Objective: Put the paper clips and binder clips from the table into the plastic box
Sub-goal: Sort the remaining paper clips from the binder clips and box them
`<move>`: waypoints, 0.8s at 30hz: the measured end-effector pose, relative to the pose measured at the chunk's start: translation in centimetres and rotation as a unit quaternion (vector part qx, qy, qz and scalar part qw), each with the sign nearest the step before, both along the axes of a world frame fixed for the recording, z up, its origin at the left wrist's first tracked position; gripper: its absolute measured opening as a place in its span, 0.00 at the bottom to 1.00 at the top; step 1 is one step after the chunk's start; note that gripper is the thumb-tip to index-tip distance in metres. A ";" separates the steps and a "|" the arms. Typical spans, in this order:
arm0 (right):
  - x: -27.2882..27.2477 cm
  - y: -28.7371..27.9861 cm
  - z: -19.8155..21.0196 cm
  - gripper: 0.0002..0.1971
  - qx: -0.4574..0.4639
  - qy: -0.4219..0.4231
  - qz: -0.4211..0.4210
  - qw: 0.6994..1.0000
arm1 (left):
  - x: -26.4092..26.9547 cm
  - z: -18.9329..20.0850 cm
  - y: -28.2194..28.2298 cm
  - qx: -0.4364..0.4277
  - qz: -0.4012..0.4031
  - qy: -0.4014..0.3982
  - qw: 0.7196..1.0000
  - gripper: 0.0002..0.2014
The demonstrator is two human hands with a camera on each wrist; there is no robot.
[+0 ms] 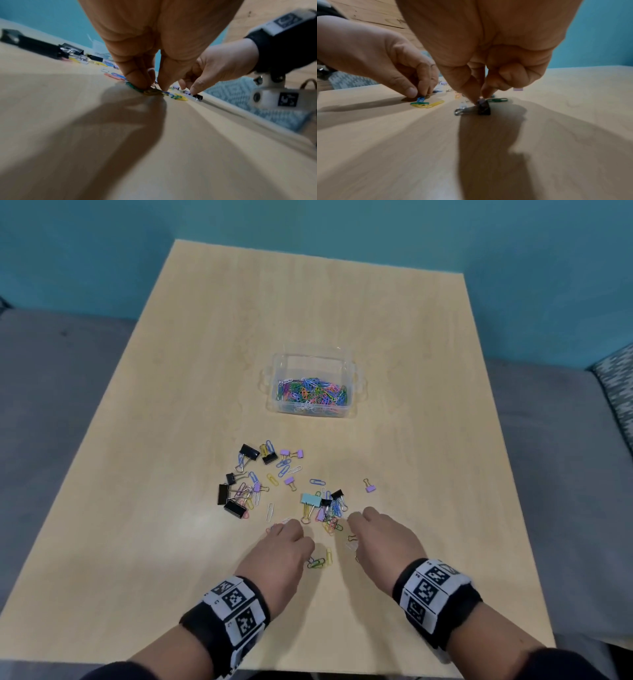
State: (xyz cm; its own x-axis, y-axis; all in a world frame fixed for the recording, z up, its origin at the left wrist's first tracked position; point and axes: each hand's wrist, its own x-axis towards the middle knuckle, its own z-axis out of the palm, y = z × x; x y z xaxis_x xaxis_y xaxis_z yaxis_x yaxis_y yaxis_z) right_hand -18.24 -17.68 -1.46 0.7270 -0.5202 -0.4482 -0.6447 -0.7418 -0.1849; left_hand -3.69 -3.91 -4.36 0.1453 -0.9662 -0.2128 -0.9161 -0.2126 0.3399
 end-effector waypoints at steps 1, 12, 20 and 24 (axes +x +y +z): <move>-0.2 0.0 0.3 0.10 0.001 -0.003 -0.012 1.000 | 0.1 -0.1 0.5 -0.018 0.045 0.040 0.998 0.16; 0.5 5.5 -0.8 0.19 0.101 -0.022 -0.104 0.989 | 0.1 0.0 5.1 0.002 0.277 0.175 0.945 0.16; 3.3 5.8 -1.0 0.06 0.116 -0.030 -0.101 0.988 | -0.9 0.0 0.5 0.023 0.148 0.087 0.985 0.12; 3.7 5.7 -0.7 0.08 0.133 -0.023 -0.104 0.985 | -0.8 0.5 -0.4 0.069 0.119 0.054 0.989 0.10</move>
